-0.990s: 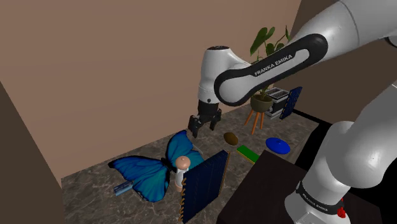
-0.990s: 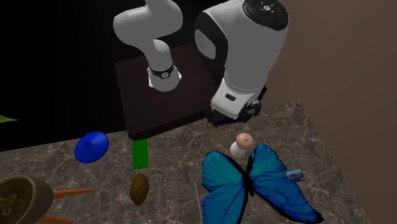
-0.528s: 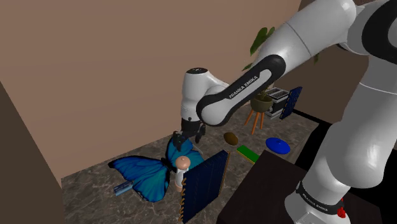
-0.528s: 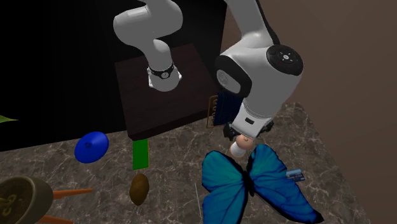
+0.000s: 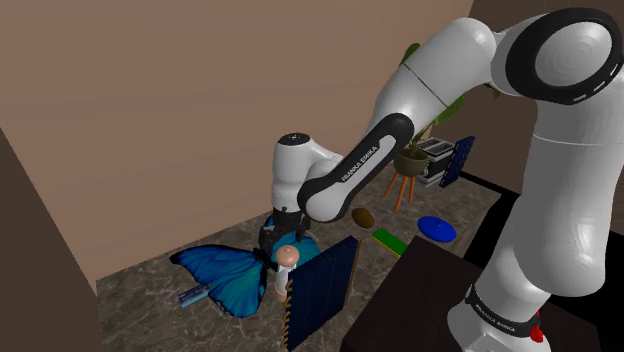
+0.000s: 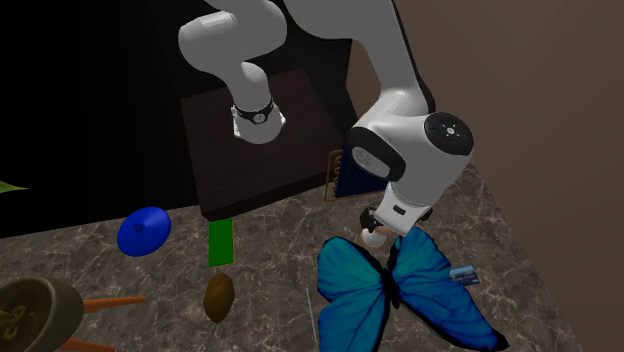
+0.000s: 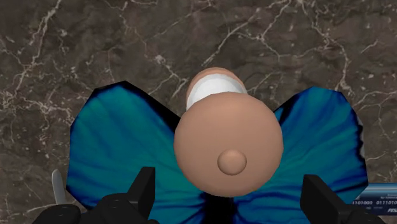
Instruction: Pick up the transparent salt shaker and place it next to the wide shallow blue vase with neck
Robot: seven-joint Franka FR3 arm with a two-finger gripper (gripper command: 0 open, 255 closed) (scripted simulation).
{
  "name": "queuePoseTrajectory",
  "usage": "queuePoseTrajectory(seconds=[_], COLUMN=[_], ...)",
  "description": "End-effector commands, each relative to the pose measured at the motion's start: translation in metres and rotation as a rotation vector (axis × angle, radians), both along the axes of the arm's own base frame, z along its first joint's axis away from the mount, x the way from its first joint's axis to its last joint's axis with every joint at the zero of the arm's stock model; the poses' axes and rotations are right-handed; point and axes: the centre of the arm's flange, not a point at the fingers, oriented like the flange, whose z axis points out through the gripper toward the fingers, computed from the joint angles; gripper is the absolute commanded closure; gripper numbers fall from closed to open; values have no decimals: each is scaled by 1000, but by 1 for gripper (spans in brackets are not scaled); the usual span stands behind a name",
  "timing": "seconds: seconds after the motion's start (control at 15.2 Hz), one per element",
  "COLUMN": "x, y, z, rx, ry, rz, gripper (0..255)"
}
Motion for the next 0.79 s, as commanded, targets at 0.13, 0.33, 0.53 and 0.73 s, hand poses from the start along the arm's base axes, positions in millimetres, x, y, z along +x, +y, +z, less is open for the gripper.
queuePoseTrajectory(seconds=[0.13, 0.33, 0.53, 0.73], x=[0, 0, 0, 0], y=[0, 0, 0, 0], z=[-19, -19, -19, -18], rx=[0, 0, 0, 0], ry=[0, 0, 0, 0], rz=[0, 0, 0, 0], gripper=[0, 0, 0, 255])
